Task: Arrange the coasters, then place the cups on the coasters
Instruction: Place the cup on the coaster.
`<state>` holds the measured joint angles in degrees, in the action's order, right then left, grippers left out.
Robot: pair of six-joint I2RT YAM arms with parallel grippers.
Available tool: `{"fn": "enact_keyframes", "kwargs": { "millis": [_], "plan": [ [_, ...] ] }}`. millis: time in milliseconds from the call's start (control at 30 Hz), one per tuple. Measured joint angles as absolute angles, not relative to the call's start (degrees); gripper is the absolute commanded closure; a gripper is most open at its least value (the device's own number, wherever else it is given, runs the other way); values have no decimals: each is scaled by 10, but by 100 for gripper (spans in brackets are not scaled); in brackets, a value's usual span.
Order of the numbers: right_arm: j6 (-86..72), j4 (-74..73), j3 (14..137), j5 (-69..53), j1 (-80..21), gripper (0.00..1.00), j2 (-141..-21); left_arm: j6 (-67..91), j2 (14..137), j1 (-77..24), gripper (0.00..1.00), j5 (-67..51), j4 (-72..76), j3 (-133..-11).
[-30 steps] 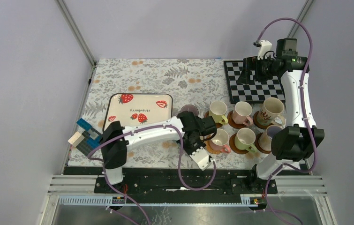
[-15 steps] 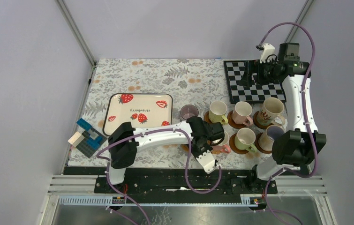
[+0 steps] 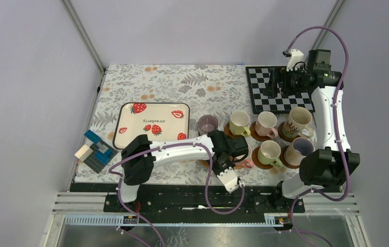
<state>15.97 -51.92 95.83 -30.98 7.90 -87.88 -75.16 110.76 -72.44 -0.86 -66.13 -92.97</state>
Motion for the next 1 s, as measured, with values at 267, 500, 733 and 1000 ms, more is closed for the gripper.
{"fn": "enact_keyframes", "kwargs": {
  "millis": [267, 500, 733, 1000],
  "plan": [
    [159, -519, 945, -310, 79, 0, -877, -752, 1108, -729, 91, -18, -661, -930],
    [158, -519, 942, -310, 79, 0, -869, -759, 1112, -733, 72, -19, -664, -930],
    [158, -520, 938, -310, 79, 0, -861, -764, 1112, -735, 64, -19, -668, -930],
    [158, -520, 935, -310, 79, 0, -856, -761, 1112, -745, 51, -12, -676, -938]
  ]
}}
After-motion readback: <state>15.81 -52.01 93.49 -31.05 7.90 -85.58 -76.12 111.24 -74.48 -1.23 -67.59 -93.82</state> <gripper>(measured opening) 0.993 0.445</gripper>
